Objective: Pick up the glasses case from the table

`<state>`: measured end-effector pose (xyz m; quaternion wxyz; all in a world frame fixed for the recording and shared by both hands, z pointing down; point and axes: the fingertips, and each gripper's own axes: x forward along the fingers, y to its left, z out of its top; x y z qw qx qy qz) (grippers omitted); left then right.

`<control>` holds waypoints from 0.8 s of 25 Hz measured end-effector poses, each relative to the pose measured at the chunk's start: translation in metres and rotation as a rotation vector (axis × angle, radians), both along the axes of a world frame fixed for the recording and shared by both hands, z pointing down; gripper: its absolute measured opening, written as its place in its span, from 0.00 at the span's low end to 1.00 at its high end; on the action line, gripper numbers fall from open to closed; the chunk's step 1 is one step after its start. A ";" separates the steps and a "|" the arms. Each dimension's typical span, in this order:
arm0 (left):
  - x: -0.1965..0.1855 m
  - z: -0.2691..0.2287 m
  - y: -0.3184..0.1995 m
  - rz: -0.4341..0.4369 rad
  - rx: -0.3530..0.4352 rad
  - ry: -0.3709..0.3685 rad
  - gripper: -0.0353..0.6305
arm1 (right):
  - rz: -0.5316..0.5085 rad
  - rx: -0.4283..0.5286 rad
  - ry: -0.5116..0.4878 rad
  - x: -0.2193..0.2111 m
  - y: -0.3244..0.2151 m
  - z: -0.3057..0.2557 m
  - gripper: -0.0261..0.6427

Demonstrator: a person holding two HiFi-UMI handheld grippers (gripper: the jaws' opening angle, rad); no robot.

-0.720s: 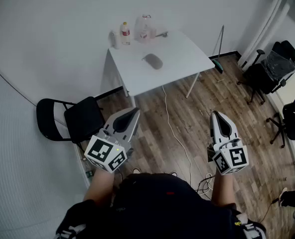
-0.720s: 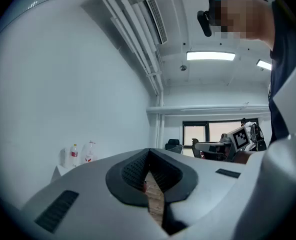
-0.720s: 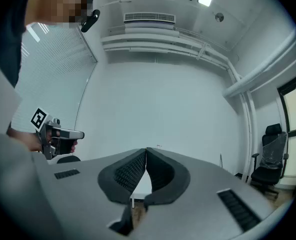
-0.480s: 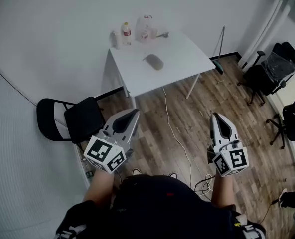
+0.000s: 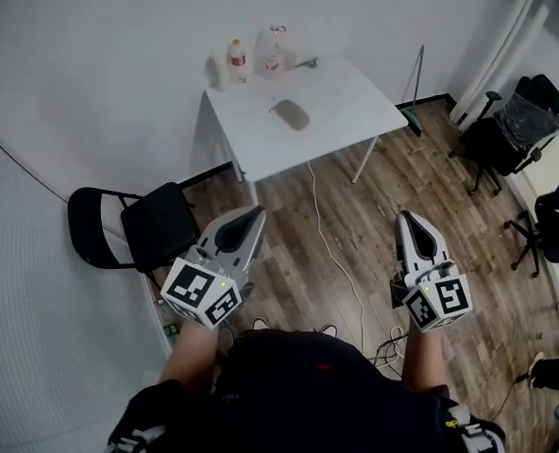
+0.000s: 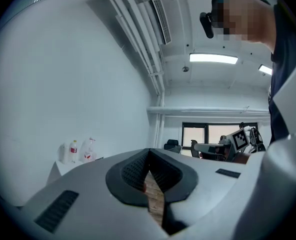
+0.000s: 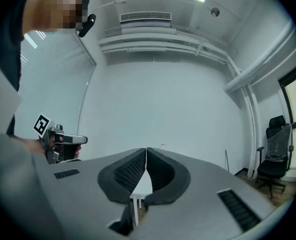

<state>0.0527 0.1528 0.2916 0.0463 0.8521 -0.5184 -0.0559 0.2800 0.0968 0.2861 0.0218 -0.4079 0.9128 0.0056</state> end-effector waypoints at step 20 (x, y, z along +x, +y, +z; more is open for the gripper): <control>-0.146 0.037 -0.004 0.008 -0.061 0.048 0.08 | -0.137 0.011 0.044 -0.180 -0.005 0.018 0.07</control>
